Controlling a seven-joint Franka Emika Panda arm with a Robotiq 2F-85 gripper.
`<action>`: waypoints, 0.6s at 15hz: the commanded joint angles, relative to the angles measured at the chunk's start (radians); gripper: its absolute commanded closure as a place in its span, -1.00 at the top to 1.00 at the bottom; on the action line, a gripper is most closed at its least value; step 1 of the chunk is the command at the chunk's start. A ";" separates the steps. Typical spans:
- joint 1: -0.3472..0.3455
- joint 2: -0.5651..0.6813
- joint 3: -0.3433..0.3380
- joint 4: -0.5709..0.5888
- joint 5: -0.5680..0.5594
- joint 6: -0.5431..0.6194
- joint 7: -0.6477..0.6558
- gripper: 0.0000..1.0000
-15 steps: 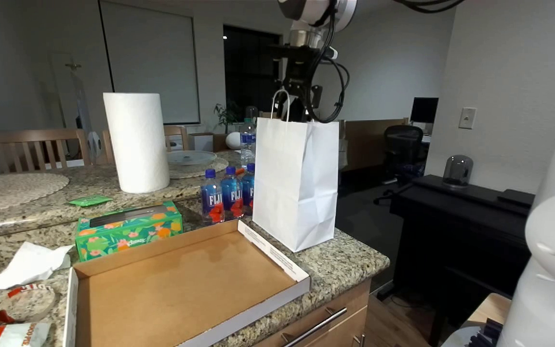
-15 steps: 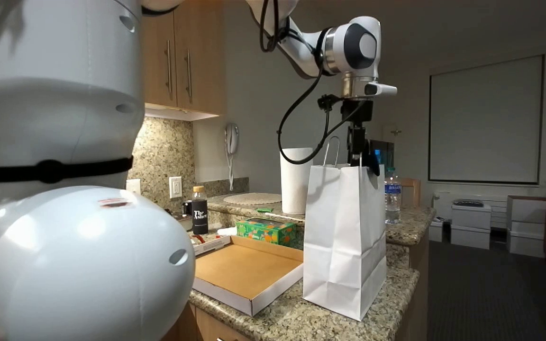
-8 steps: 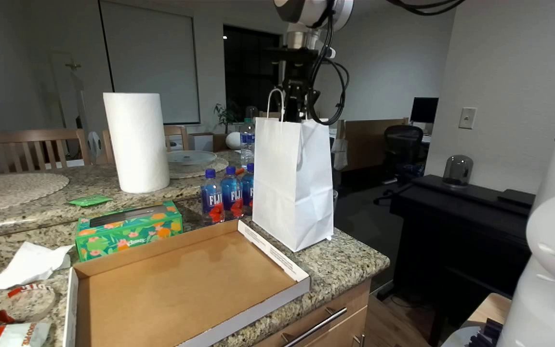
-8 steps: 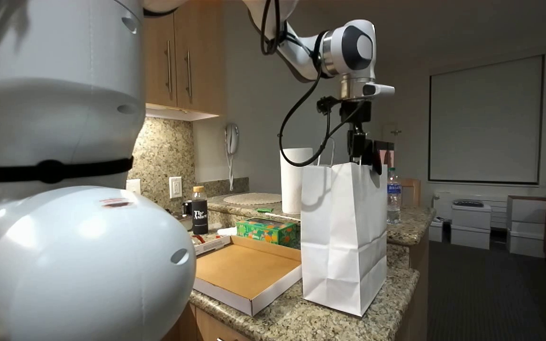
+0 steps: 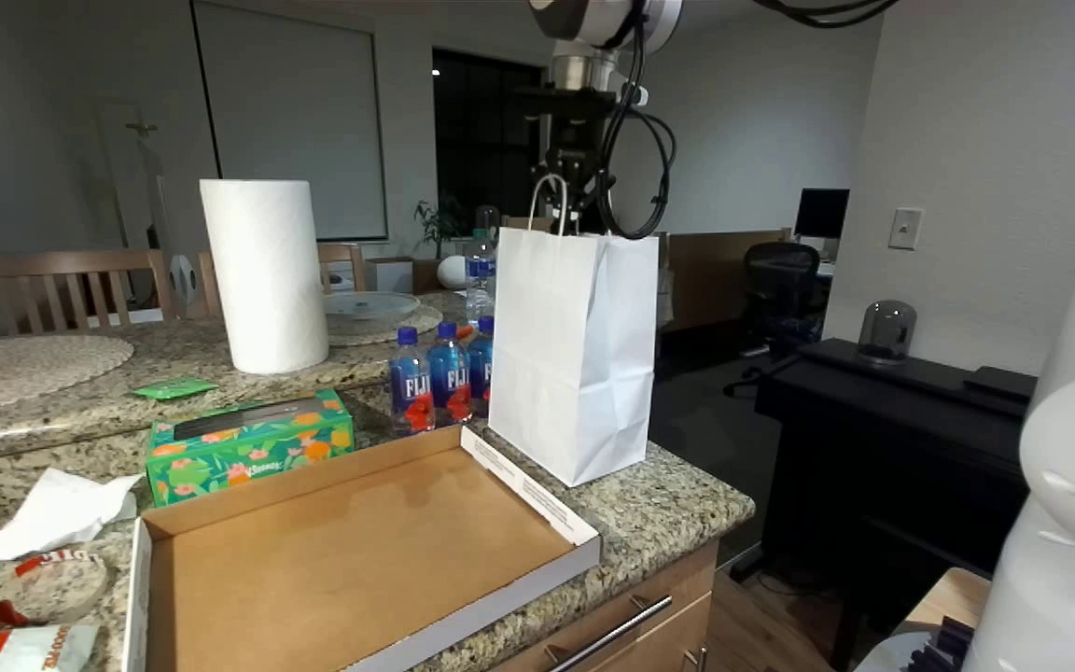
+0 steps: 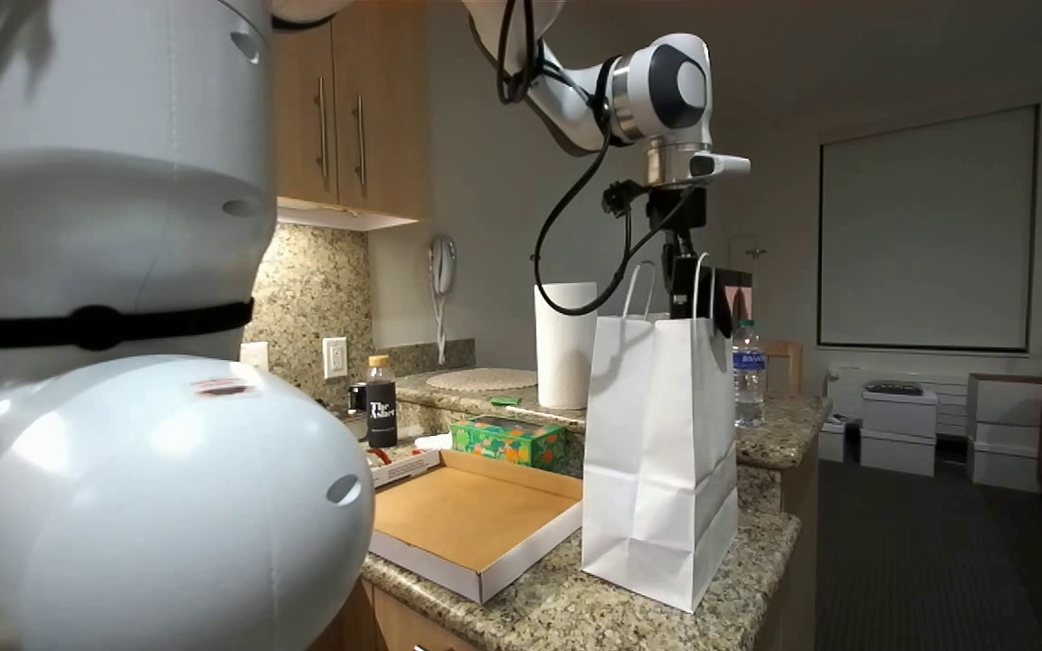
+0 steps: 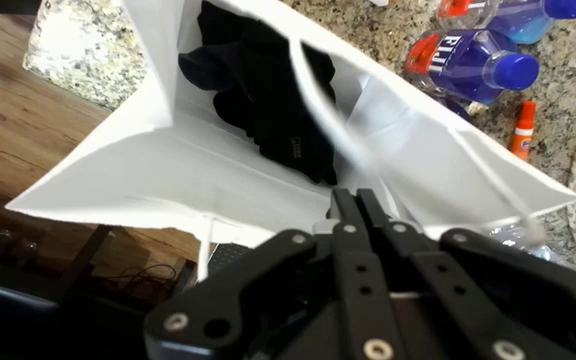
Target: Pick up all the socks from the cover box and put them in the paper bag
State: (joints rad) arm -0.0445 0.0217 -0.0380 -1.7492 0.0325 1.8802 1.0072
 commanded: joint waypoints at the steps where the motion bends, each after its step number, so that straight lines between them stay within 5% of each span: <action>1: 0.008 -0.033 0.003 -0.014 -0.011 0.030 0.026 -0.83; 5: 0.006 -0.049 0.003 -0.011 -0.035 0.042 0.045 -0.86; 7: 0.003 -0.053 0.001 -0.010 -0.044 0.048 0.052 -0.41; 9: 0.003 -0.054 0.001 -0.009 -0.042 0.050 0.056 -0.73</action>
State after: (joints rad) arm -0.0408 -0.0161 -0.0379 -1.7473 0.0091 1.9151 1.0293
